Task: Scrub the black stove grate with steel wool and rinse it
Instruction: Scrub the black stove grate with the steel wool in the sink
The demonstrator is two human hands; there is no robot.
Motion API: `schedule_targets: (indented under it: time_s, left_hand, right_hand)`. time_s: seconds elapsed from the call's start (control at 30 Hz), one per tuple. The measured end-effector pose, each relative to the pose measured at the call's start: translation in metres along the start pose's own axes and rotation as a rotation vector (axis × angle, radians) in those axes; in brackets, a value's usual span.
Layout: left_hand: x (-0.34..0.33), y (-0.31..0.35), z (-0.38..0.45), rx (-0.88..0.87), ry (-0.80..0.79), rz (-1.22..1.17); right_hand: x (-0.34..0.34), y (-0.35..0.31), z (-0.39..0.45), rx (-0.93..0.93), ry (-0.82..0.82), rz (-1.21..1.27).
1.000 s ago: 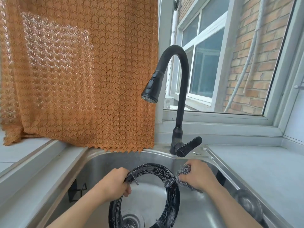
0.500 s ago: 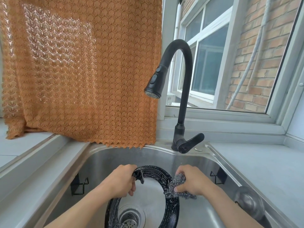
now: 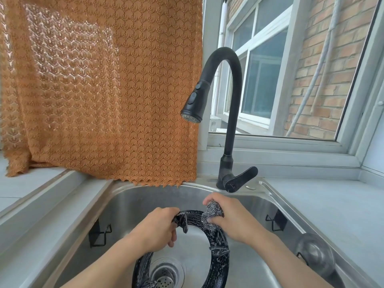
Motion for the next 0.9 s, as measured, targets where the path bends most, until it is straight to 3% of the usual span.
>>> schedule_targets:
  time_s: [0.23, 0.33, 0.53, 0.7, 0.9]
  left_hand:
    - [-0.003, 0.009, -0.001, -0.049, 0.025, 0.051]
    - [-0.004, 0.009, 0.0, -0.059, 0.026, 0.051]
    - [-0.001, 0.004, 0.001, -0.044, 0.029, 0.036]
    - [0.002, 0.003, -0.002, -0.037, 0.026, 0.027]
    - [0.001, 0.002, 0.0, -0.027, 0.038, 0.04]
  right_hand:
    - [-0.008, -0.064, -0.003, 0.343, 0.001, -0.078]
    - [-0.008, -0.069, -0.005, 0.392, -0.031, -0.12]
    - [-0.002, -0.028, -0.004, 0.175, -0.05, -0.124]
    - [-0.012, 0.022, -0.008, -0.114, -0.161, -0.165]
    - [-0.034, 0.05, -0.018, -0.268, -0.321, -0.249]
Point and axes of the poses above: each hand's wrist, its own z-axis towards the middle knuckle, its own x-axis out of the back of the hand, y = z × x, the point moved 10 cm from there along z, towards the middle knuckle, and after that the axes turned 4 degrees about x, right-handed, at the moved point
